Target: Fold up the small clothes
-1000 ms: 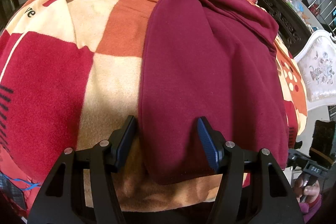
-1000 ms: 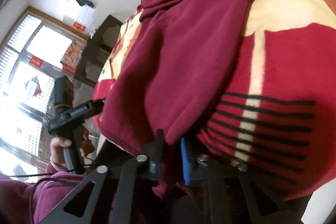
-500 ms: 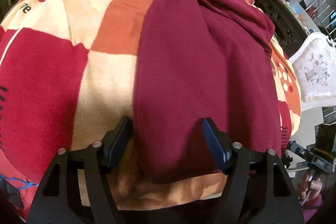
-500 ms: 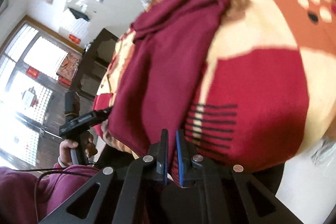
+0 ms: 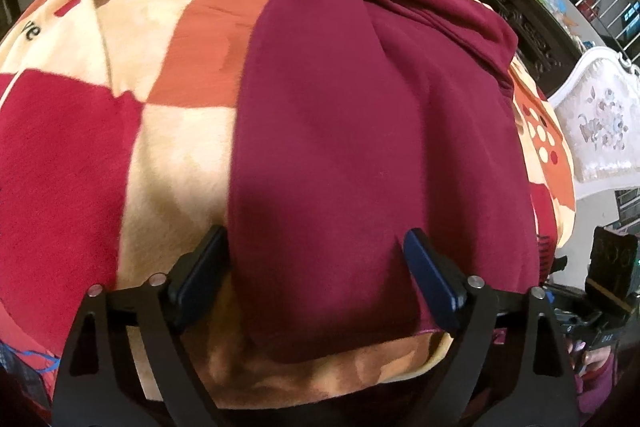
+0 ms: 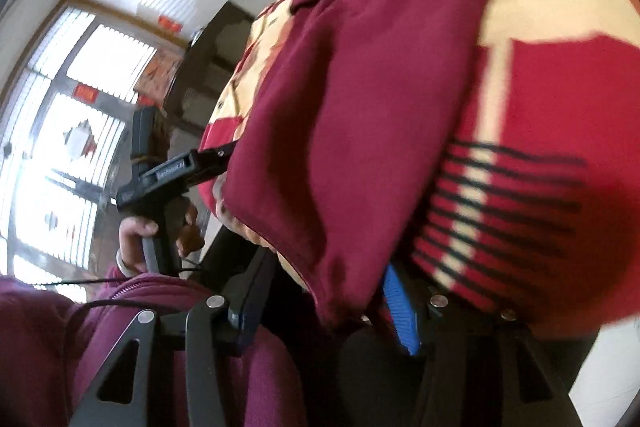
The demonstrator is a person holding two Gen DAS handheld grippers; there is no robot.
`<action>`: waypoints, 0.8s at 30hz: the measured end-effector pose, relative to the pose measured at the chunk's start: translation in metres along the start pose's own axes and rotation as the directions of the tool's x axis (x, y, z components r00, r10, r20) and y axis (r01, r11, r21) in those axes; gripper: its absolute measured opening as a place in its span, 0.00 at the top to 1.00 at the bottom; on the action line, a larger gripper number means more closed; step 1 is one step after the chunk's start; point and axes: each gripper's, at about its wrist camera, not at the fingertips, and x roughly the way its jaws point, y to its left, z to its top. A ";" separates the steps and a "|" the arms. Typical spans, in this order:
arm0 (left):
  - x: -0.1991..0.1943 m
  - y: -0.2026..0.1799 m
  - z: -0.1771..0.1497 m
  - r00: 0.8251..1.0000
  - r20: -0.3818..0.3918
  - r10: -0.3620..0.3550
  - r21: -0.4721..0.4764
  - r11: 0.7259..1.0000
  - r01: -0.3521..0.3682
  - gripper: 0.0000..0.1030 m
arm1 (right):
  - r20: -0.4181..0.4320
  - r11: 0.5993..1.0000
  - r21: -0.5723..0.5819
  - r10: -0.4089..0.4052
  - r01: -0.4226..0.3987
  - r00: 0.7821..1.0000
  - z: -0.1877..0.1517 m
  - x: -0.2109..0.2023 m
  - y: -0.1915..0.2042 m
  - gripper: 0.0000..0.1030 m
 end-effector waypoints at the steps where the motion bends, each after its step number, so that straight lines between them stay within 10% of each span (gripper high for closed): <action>1: 0.001 -0.002 0.001 1.000 0.002 0.008 0.007 1.000 -0.008 0.13 | 0.010 1.000 -0.006 0.013 -0.013 1.000 0.003 0.001 -0.001 0.52; 4: 0.003 -0.005 0.004 1.000 -0.004 0.013 0.015 1.000 -0.013 0.14 | 0.018 0.999 0.010 0.044 -0.044 0.999 0.007 0.007 -0.004 0.65; 6: -0.001 -0.006 0.003 1.000 0.014 -0.022 0.025 0.999 0.022 0.57 | 0.028 0.998 0.023 0.057 -0.058 0.998 0.007 0.011 -0.006 0.84; 9: -0.001 -0.003 0.004 1.000 0.012 -0.020 0.032 0.999 0.019 0.86 | 0.078 0.991 0.049 0.117 -0.121 0.990 0.007 0.003 -0.005 0.92; 24: -0.108 0.003 0.075 0.939 0.272 -0.213 0.010 0.976 0.219 0.90 | 0.394 0.940 -0.014 0.318 -0.340 0.863 0.073 -0.103 0.013 0.93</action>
